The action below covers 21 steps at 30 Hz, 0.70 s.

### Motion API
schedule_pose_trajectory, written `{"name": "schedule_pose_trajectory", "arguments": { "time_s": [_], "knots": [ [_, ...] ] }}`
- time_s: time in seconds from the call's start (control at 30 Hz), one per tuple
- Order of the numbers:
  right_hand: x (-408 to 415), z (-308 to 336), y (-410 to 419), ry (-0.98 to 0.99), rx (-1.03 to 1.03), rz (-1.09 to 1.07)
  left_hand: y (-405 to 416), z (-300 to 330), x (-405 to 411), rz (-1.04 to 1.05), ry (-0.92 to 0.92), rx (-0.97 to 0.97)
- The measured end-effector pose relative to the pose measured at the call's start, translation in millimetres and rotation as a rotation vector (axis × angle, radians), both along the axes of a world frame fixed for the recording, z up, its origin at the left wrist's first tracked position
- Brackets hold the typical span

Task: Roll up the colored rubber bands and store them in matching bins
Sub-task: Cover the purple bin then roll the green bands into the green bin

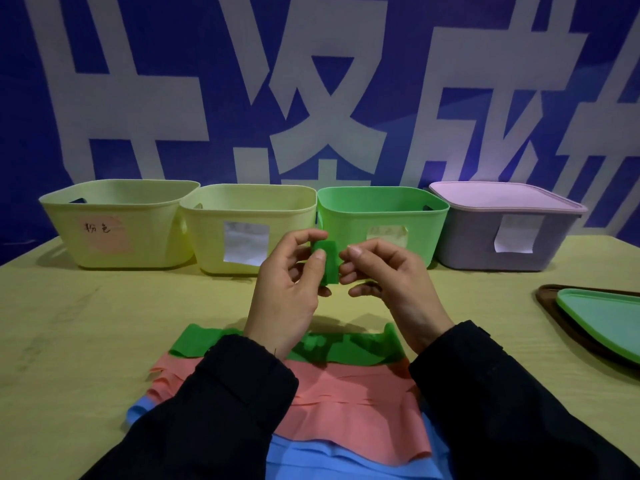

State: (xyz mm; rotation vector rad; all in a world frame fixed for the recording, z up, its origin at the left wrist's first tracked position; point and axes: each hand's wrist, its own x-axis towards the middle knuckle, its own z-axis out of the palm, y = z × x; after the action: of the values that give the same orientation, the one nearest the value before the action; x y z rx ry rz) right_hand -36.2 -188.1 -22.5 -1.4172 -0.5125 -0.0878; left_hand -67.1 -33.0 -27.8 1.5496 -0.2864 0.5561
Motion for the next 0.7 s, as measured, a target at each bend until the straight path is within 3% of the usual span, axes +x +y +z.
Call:
{"name": "schedule_pose_trajectory", "arguments": {
  "time_s": [0.33, 0.7],
  "knots": [
    [-0.3, -2.4, 1.1, -0.014, -0.102, 0.020, -1.9, 2.7, -3.4, -0.003, 0.012, -0.103],
    [-0.6, -5.7, 4.7, -0.007, -0.143, 0.084, -1.6, 4.2, -4.3, -0.028, -0.032, -0.046]
  ]
}}
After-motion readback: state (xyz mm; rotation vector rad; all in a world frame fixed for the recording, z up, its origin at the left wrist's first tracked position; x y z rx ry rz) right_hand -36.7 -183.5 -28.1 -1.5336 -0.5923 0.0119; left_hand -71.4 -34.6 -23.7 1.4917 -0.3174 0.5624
